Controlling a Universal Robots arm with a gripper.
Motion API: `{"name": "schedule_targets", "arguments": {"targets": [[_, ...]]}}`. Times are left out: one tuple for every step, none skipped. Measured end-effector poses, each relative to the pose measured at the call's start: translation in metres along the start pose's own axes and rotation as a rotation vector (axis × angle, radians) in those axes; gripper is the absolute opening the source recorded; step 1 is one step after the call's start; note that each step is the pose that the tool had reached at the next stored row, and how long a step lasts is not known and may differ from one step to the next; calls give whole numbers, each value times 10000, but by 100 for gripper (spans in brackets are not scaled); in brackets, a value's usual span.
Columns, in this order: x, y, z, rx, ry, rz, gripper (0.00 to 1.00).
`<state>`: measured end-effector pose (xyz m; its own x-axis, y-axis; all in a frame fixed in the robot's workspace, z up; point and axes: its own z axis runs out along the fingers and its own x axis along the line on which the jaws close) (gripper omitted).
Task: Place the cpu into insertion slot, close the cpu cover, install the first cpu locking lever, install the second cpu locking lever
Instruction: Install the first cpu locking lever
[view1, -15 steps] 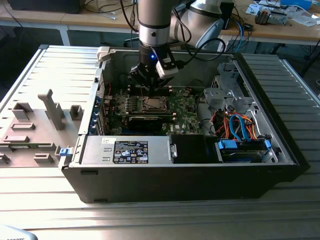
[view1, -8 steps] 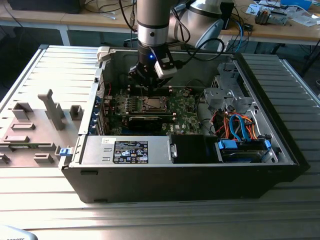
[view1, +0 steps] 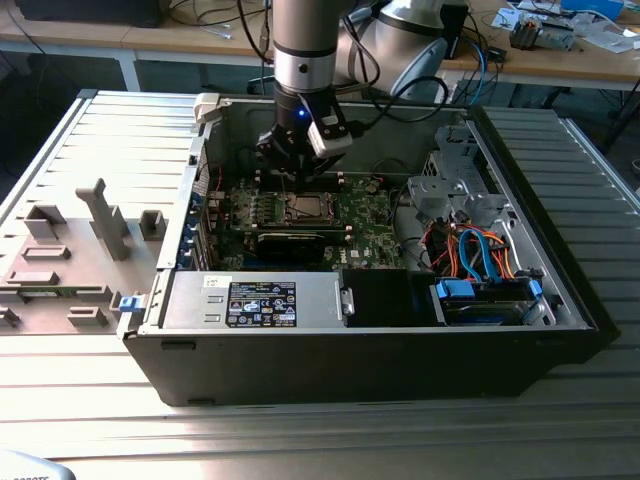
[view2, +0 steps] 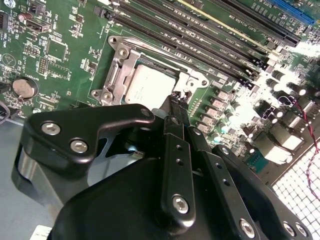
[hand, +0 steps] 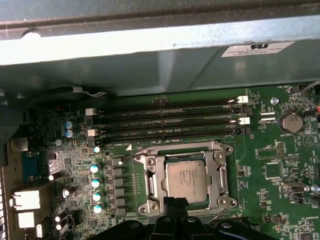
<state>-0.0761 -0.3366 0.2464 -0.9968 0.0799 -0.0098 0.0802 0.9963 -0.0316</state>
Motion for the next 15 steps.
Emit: {"name": "schedule_targets", "arguments": {"targets": [[5,0,0,0,0,0,11],[11,-1,0,-1,0,0,11],[18,-1,-1,-1,0,-1,11],[29,-1,-1,-6,0,-1,11],[38,1,-1,-7,1,-1,11],[40,5,-2,-7,1,-1,11],[40,7,-5,-7,0,-3,11],[40,9,-8,-7,0,-3,11],[40,12,-12,-8,-1,-3,11],[40,12,-16,-7,-1,-4,11],[40,12,-21,-7,0,-4,11],[41,12,-26,-7,0,-3,11],[41,12,-33,-7,0,-3,11],[40,12,-39,-7,-1,-3,11],[40,11,-43,-7,-1,-3,11]]}}
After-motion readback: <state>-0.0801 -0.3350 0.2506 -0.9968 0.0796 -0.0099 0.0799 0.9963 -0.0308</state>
